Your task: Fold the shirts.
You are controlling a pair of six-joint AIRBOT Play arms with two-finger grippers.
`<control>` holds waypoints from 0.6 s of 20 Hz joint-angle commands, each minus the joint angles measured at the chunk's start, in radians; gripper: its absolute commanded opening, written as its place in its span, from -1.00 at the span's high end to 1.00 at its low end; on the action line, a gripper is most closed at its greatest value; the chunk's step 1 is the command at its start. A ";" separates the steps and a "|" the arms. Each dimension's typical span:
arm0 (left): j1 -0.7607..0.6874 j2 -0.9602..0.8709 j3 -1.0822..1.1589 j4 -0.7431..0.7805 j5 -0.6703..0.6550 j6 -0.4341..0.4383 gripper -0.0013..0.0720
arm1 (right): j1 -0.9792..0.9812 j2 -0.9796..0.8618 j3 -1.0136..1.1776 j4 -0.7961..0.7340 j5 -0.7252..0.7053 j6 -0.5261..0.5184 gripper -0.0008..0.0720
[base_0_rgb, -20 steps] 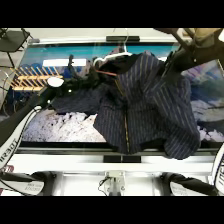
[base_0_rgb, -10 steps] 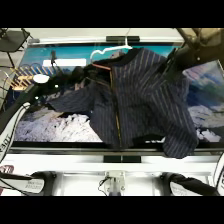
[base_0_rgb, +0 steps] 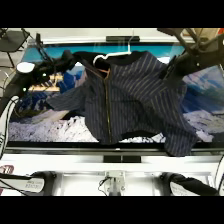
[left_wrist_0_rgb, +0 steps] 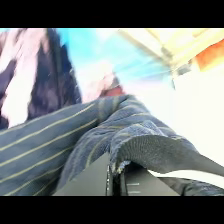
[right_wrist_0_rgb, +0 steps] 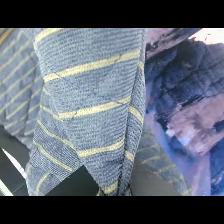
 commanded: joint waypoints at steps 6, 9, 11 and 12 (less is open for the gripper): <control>-0.084 0.064 0.193 -0.002 -0.201 0.106 0.80 | 0.001 -0.010 -0.009 0.023 -0.037 0.114 0.74; -0.203 0.104 0.323 0.000 -0.235 0.134 0.80 | 0.026 -0.018 -0.008 0.039 -0.075 0.161 0.74; -0.287 0.106 0.413 0.000 -0.291 0.141 0.80 | 0.056 -0.017 -0.006 0.041 -0.162 0.206 0.74; -0.324 0.106 0.449 0.000 -0.316 0.141 0.80 | 0.069 -0.013 -0.005 0.042 -0.210 0.231 0.74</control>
